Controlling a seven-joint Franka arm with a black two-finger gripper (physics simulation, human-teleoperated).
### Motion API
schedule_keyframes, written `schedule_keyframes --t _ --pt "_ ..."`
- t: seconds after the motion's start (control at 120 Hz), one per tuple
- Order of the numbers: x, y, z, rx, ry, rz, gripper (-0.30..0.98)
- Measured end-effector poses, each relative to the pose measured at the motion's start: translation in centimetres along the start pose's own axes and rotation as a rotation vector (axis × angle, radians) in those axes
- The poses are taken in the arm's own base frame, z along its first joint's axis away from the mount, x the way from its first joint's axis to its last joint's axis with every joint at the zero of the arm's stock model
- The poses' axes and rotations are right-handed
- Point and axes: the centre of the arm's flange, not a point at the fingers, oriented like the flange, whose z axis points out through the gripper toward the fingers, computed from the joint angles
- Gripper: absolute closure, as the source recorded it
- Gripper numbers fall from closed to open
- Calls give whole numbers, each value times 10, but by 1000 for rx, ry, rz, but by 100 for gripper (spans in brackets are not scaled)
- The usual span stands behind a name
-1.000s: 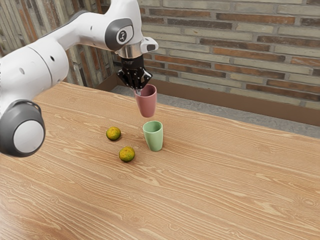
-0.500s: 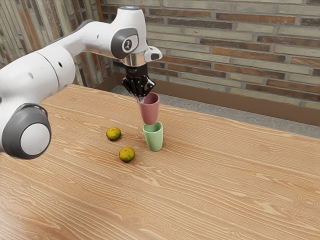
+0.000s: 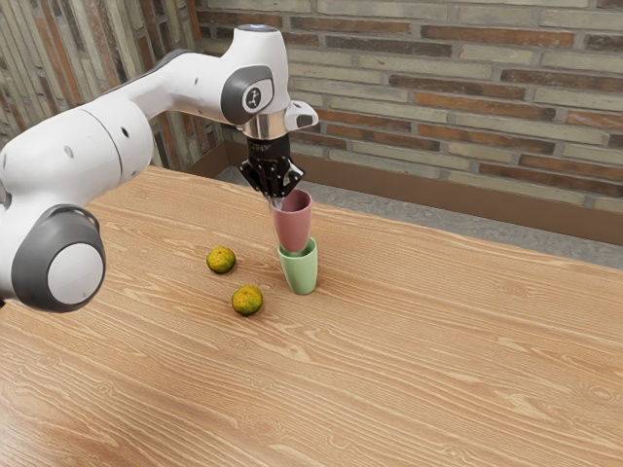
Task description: Place the right cup onto the left cup
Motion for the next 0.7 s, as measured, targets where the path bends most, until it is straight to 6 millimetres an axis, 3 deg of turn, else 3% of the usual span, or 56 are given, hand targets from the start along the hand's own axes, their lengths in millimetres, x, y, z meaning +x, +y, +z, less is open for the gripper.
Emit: schedule_keyframes --t 0.7 --pt "5 3 20 -7 -17 8 79"
